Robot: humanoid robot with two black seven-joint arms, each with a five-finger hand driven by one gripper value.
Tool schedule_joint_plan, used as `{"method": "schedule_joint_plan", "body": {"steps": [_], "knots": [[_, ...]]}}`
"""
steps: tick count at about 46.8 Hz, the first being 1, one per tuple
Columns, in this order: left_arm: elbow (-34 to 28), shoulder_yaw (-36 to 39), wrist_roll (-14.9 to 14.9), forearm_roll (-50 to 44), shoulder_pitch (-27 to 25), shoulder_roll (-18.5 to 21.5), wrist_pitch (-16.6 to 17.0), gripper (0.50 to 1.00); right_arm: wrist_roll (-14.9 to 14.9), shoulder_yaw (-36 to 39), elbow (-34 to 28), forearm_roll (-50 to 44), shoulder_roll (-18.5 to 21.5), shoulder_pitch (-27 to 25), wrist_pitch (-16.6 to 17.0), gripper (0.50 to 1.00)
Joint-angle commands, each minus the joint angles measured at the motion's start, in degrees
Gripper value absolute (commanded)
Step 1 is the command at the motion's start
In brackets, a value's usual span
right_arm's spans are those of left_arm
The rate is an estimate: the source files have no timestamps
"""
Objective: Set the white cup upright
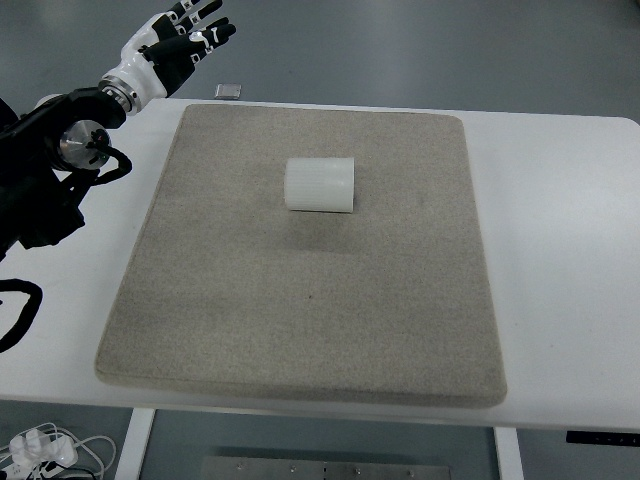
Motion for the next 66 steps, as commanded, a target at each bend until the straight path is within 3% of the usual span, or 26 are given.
{"method": "schedule_joint_plan", "body": {"steps": [1,11,26,34,45,52,66], "knots": [[0.02,0.00,-0.06,5.06,-1.26,0.25,0.06,1.000,-0.08,0.00,-0.02,0.00,0.00,0.01,0.00,0.952],[-3.49,0.18,-0.06,19.82,-4.77,2.00,-0.21,1.000,0.01,0.00,-0.02,0.00,0.00,0.01,0.00,0.952],[-23.44,5.89,0.29,43.64,-5.30,9.12,0.23,1.000,0.01,0.00,0.07,0.00,0.00,0.01,0.00,0.952],[-29.07,8.53,0.55,52.88,-5.48,10.27,0.23,1.000,0.01,0.00,0.07,0.00,0.00,0.01,0.00,0.952],[-32.15,14.06,6.61,54.82,-8.03,9.48,-0.03,1.000,0.01,0.00,-0.02,0.00,0.00,0.01,0.00,0.952],[-31.63,18.63,7.58,54.91,-10.14,9.21,0.06,1.000,0.01,0.00,-0.02,0.00,0.00,0.01,0.00,0.952],[-30.83,23.38,11.27,54.91,-12.51,3.50,0.06,1.000,0.01,0.00,-0.02,0.00,0.00,0.01,0.00,0.952]]}}
